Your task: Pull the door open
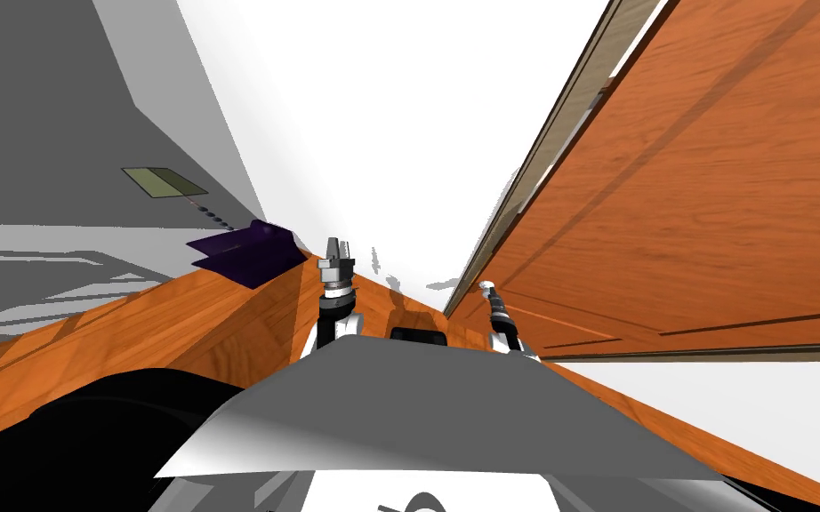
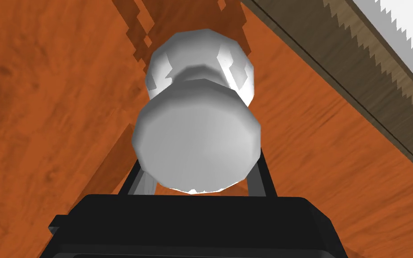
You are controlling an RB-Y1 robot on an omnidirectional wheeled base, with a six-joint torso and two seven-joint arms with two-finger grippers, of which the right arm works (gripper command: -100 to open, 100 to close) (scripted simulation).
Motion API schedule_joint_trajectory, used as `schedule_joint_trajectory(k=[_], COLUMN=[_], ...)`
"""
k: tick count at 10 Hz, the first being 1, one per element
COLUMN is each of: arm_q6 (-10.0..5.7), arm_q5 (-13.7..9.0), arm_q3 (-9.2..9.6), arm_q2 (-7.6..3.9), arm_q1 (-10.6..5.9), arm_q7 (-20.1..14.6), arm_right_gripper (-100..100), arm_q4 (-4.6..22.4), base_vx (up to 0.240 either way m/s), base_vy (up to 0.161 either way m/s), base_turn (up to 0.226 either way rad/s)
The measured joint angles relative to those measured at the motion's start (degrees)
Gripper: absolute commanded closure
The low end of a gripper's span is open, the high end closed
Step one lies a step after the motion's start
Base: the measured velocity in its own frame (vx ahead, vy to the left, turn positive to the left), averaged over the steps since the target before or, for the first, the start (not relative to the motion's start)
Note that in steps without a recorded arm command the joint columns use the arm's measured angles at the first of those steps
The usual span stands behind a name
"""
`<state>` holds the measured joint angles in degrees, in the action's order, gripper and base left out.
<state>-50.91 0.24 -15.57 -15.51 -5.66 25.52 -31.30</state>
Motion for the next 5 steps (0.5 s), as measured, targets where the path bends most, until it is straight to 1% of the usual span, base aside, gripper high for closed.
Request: schedule_joint_trajectory(k=[2,3,4,5], arm_q6=[-1.13,-0.73,-0.31,-0.19], arm_q5=[-0.55,-0.70,-1.00,-1.44], arm_q3=[-0.16,-0.15,-0.23,-0.33], arm_q2=[-0.43,-0.33,-0.21,-0.29], arm_q1=[-1.22,-0.63,-0.44,-0.47], arm_q7=[-2.80,-3.94,-5.32,-6.97], arm_right_gripper=[100,100,100,100], arm_q4=[2.57,1.50,1.00,1.09], base_vx=[-0.030,-0.027,-0.048,-0.037], base_vy=[-0.014,-0.016,-0.025,-0.017], base_turn=[0.060,0.052,0.095,0.040])
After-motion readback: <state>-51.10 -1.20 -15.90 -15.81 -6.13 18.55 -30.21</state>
